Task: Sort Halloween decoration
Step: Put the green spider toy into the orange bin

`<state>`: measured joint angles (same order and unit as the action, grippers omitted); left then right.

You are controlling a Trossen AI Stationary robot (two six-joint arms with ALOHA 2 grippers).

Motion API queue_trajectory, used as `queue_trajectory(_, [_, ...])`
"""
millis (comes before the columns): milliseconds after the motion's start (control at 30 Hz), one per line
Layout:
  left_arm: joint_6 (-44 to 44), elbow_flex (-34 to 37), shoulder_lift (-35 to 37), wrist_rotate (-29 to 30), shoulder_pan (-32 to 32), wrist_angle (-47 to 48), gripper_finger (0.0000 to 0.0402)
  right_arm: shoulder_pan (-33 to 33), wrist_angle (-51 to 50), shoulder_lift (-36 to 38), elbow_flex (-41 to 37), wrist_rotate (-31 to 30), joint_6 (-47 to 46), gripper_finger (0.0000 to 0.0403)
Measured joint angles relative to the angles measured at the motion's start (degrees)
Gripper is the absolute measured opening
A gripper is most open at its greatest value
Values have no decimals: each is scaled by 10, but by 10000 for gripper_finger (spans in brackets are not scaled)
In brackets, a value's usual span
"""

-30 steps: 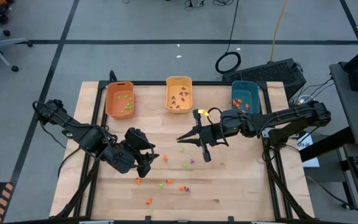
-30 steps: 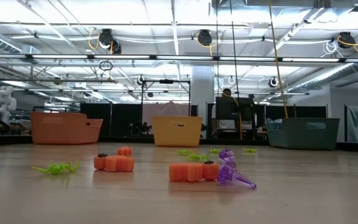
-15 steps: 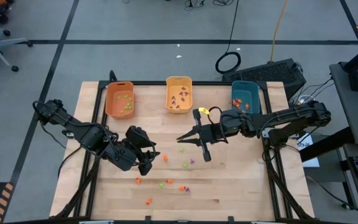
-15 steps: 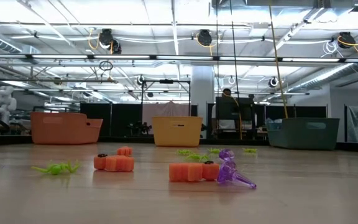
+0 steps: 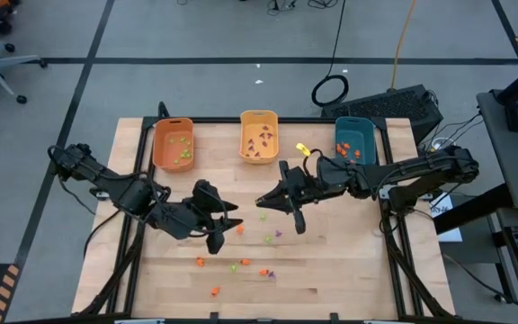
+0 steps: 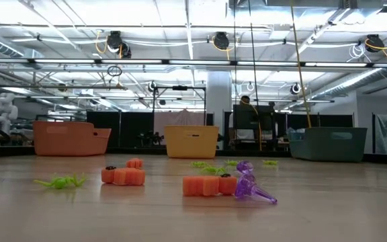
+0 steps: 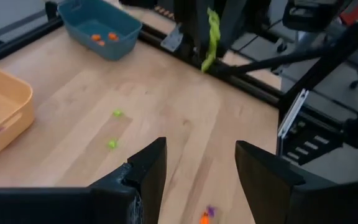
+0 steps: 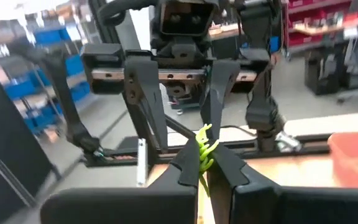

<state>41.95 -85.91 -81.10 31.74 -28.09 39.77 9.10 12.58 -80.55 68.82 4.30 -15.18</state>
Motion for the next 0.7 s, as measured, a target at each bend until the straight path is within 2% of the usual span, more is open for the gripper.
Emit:
queue_trajectory(233, [-38,0,0,-22,25,-74,189,0,1,0,0,-1,-110,0])
queue_trajectory(433, [-64,0,-4,-47,44,-116,189,0,9,0,0,-57,-211,0])
queue_trajectory(700, [-64,0,-3,-50,64,-119,189,0,9,0,0,-62,-232,0])
